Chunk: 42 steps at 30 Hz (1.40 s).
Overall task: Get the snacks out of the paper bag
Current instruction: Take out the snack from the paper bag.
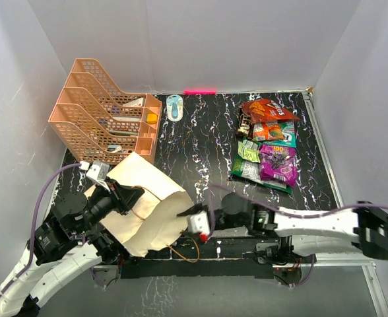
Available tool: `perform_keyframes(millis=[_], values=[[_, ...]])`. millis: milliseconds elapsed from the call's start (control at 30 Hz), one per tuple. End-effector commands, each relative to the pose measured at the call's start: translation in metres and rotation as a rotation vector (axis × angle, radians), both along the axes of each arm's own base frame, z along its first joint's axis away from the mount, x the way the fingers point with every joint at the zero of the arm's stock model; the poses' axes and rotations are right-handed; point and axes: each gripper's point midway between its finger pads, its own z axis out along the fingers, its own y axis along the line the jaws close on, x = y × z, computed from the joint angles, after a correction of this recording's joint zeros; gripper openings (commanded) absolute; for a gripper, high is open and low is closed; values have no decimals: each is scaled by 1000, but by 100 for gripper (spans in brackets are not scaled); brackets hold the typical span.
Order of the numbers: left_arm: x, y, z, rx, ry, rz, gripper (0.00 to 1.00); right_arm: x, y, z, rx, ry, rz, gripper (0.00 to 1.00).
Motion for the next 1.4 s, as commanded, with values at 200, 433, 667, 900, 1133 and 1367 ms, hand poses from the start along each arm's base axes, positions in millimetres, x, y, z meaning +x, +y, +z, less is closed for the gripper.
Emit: perform_keyframes(millis=[200, 433, 667, 900, 1133, 1367], values=[[-9, 11, 10, -12, -12, 8, 9, 0, 110, 14, 205, -454, 6, 42], [-15, 14, 16, -22, -31, -12, 9, 33, 154, -25, 154, -547, 5, 40], [-11, -1, 23, -15, -64, -69, 9, 58, 181, -43, 167, -525, 23, 39], [11, -65, 43, -32, -115, -244, 9, 91, 143, -64, 112, -511, -140, 38], [20, -133, 67, -160, -143, -467, 9, 91, 70, -73, 48, -466, -236, 37], [34, -188, 79, -235, -104, -622, 9, 63, 37, -74, 19, -398, -245, 34]])
